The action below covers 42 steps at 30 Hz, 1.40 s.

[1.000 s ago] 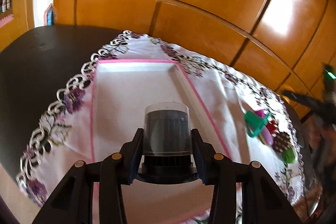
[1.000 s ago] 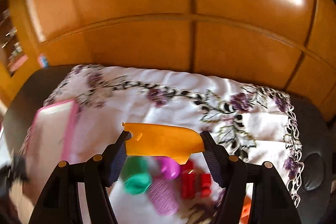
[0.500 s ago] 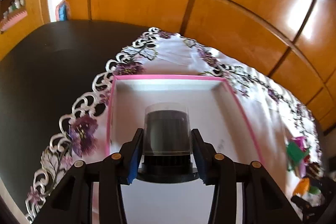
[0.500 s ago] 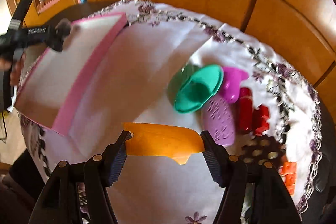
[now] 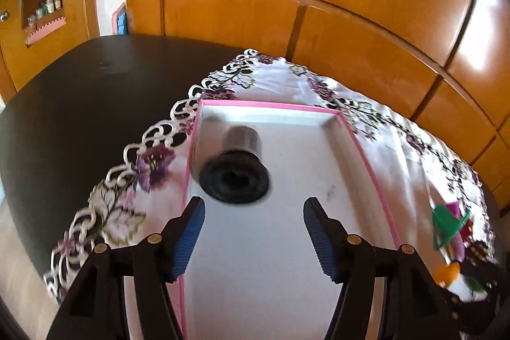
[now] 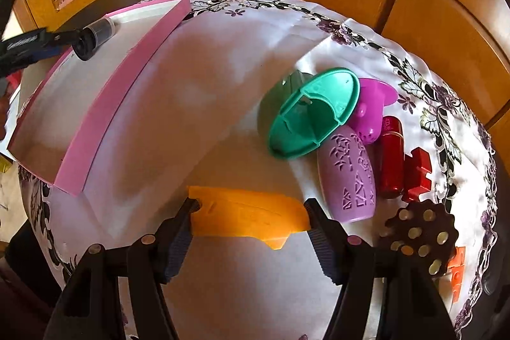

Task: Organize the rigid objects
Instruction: 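Carry the orange piece into the tray beside the jar and open the right gripper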

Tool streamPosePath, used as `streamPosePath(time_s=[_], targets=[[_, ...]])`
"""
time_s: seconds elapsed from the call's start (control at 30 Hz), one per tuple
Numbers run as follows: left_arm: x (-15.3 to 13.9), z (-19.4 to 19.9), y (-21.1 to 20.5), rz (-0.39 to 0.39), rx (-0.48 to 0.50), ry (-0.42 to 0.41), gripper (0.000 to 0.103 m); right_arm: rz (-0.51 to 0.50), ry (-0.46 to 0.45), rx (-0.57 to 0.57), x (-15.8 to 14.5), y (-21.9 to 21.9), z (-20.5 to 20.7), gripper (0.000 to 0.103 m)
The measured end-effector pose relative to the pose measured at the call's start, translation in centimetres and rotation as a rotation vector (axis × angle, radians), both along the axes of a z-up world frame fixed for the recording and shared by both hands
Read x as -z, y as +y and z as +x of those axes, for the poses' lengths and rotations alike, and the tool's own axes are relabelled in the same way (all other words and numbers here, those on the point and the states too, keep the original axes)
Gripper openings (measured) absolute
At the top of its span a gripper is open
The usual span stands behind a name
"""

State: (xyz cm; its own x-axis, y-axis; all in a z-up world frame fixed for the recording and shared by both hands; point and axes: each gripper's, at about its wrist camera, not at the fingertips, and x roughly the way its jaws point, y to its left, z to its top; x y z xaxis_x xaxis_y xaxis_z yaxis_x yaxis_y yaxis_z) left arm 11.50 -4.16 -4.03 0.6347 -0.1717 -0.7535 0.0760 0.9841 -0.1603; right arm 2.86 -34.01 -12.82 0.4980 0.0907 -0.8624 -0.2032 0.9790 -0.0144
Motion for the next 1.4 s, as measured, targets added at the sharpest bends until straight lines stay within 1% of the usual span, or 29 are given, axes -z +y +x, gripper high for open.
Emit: streamPosePath(time_s=[0.17,0.23,0.4,0.5,0.57,0.73,1.1,1.17,1.23,1.4], targets=[[-0.8,-2.8,-0.6,0.012,-0.001,-0.012,0.066,0.025,0.012,0.013,0.2,-0.4,0.4,0.068],[-1.1,-3.9,-0.8,0.032,-0.003,-0.024,0.069,0.023,0.013,0.014,0.2,-0.3,0.4,0.068],[-2.2,-6.2,-1.2,0.095,0.001,-0.071,0.069,0.039,0.024,0.022,0.2,-0.6,0.6,0.068],[-2.5,-7.2,-1.0,0.103,-0.004,-0.083,0.073,0.042,0.028,0.023,0.3,-0.6,0.5,0.068],[-2.7,-7.7,-0.7,0.106,-0.01,-0.089,0.074,0.053,0.035,0.029,0.3,-0.7,0.4,0.068],[-2.6,-8.5,0.1,0.111,-0.024,-0.087,0.074,0.037,0.017,0.033,0.3,-0.4,0.2,0.068],[-1.9,-9.2,1.4,0.105,-0.04,-0.07,0.074,0.022,-0.012,0.067,0.0,0.0,-0.2,0.067],[-1.8,-9.3,1.6,0.101,-0.039,-0.069,0.074,0.011,-0.008,0.088,-0.5,0.1,-0.2,0.067],[-1.7,-9.3,1.8,0.099,-0.039,-0.066,0.074,0.024,-0.03,0.089,-1.4,0.3,-0.3,0.067],[-1.1,-9.3,2.1,0.079,-0.037,-0.041,0.074,0.065,-0.107,0.074,-5.0,2.0,0.3,0.067]])
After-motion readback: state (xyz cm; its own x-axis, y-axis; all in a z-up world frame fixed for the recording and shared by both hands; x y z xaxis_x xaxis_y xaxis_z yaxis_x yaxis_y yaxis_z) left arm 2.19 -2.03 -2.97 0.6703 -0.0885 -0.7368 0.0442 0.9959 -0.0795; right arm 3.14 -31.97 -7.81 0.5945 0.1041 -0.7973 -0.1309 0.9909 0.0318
